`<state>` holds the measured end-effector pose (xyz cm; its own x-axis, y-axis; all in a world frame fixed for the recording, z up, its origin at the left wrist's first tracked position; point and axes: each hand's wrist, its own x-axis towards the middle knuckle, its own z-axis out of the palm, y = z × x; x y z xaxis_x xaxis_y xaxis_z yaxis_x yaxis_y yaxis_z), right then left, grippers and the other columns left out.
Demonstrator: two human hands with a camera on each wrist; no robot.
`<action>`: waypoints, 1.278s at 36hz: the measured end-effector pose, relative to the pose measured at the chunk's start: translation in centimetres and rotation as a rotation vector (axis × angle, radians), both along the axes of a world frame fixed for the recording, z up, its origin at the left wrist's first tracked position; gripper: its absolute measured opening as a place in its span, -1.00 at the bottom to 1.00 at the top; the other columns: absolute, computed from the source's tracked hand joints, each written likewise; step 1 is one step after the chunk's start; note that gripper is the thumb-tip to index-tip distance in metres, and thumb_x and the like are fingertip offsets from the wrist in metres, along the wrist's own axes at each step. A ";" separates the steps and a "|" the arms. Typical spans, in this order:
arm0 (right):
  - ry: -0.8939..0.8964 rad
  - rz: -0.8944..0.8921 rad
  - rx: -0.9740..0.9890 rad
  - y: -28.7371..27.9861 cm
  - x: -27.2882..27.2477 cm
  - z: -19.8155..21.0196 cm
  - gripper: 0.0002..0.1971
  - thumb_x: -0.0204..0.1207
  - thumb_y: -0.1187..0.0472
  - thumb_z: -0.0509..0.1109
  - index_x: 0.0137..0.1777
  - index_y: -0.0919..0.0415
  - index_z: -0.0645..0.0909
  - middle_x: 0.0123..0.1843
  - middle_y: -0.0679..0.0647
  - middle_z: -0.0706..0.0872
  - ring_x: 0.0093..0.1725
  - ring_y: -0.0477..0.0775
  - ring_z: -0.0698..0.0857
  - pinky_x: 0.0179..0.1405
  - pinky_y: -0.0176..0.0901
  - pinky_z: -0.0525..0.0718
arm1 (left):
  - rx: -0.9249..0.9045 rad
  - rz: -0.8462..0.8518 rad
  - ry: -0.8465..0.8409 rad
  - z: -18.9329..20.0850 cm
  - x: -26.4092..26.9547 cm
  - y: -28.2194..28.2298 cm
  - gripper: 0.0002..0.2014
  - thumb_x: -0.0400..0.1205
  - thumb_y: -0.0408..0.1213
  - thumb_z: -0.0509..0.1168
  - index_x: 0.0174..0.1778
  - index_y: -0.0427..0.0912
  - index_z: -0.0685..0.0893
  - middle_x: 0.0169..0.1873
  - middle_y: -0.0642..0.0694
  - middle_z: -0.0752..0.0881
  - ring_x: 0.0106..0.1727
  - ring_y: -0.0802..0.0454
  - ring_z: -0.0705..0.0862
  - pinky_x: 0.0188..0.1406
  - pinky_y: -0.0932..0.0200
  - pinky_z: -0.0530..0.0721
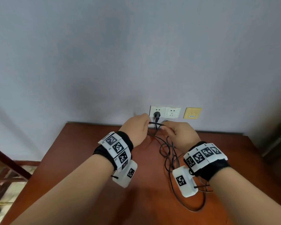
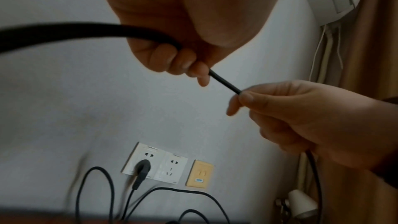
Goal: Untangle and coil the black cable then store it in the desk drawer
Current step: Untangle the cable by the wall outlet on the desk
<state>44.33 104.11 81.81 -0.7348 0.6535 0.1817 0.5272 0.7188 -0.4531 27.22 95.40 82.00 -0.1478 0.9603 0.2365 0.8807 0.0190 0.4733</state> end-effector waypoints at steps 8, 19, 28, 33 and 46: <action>0.056 0.037 0.012 -1.7 -1.0 0.3 -0.69 0.67 0.00 0.12 -0.03 0.09 0.66 -0.25 0.05 0.76 -0.22 0.09 0.69 -0.21 0.06 0.65 | 0.112 0.041 -0.098 0.5 2.8 -0.3 -0.80 0.72 -0.17 0.09 -0.15 -0.17 0.46 -0.35 -0.05 0.57 -0.29 -0.05 0.56 -0.29 0.04 0.49; -0.044 0.205 0.019 -1.9 1.4 0.9 -0.69 0.67 -0.10 0.14 -0.06 0.02 0.65 -0.30 -0.05 0.72 -0.27 -0.01 0.67 -0.21 0.04 0.64 | 0.042 -0.057 0.062 -0.1 -0.6 -2.5 -0.52 0.56 0.24 0.24 -0.51 0.01 0.32 -0.60 0.07 0.41 -0.51 0.14 0.41 -0.50 0.18 0.28; -0.097 0.177 0.032 -0.4 3.9 0.1 -0.64 0.67 -0.11 0.11 0.01 0.09 0.66 -0.06 0.01 0.79 -0.05 -0.01 0.73 -0.03 0.01 0.66 | 0.006 -0.033 0.208 -0.9 -4.7 -4.4 -0.44 0.45 0.45 -0.04 -0.55 0.01 0.21 -0.64 0.05 0.30 -0.58 0.17 0.27 -0.54 0.18 0.15; -0.028 0.129 0.085 -0.9 3.0 0.0 -0.66 0.67 -0.09 0.12 -0.15 0.05 0.63 -0.32 -0.09 0.71 -0.27 -0.02 0.65 -0.23 -0.09 0.61 | 0.018 0.068 0.081 -1.6 -4.5 -3.9 -0.46 0.45 0.45 -0.06 -0.31 0.03 0.45 -0.44 0.08 0.55 -0.38 0.11 0.51 -0.38 0.14 0.44; -0.011 0.104 0.077 -3.0 -1.0 0.2 -0.74 0.66 0.09 0.19 -0.25 0.09 0.56 -0.42 -0.05 0.55 -0.37 0.06 0.53 -0.42 -0.13 0.35 | -0.009 0.018 0.109 -0.4 2.3 -2.0 -0.59 0.72 0.11 -0.16 -0.24 -0.05 0.40 -0.37 0.04 0.57 -0.26 -0.08 0.60 -0.11 -0.03 0.52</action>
